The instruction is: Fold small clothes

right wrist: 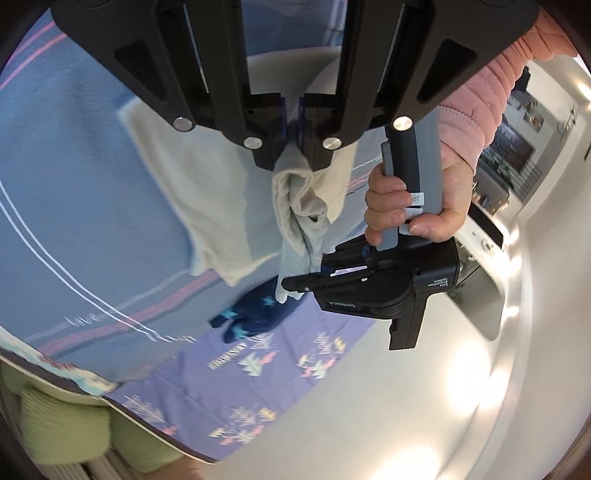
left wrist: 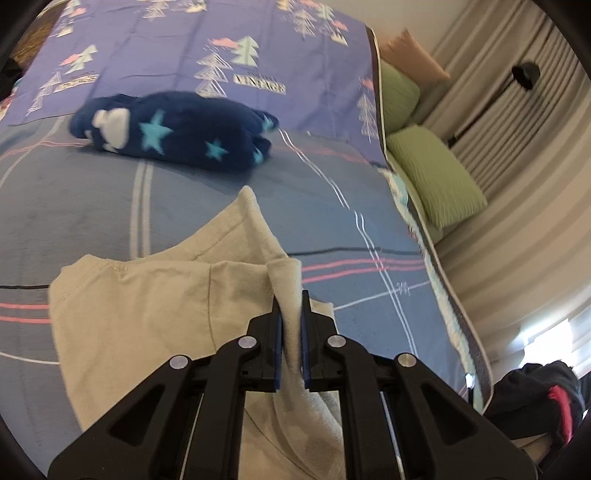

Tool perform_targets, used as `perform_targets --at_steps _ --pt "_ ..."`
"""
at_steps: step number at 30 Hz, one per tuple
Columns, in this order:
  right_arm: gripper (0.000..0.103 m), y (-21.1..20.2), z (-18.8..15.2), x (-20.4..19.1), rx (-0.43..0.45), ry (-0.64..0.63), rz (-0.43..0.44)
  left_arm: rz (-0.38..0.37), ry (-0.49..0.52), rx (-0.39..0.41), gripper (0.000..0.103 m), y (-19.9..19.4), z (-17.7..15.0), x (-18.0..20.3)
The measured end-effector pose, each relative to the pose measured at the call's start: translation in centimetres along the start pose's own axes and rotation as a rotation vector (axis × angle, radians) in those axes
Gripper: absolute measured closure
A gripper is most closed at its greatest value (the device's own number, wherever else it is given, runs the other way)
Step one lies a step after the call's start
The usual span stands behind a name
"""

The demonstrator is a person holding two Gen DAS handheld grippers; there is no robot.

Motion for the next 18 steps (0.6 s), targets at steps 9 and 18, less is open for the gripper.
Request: perform_targets --at_steps 9,18 --pt "0.100 0.0 -1.0 2.8 -0.033 0.073 -0.008 0.058 0.059 -0.082 0.096 4.7 -1.8 2.0" --pt "0.100 -0.9 -1.5 4.4 -0.021 0.103 -0.025 0.095 0.137 -0.076 0.096 5.7 -2.5 3.8"
Point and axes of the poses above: each gripper's, at about its wrist camera, not at the fingertips, and y roughly the way its jaws point, x to its right, z to its top, the point moved 7 cm from there along y, roughly the way its jaws point, and after that the axes turned 2 degrees about y, right-handed, at the moved point
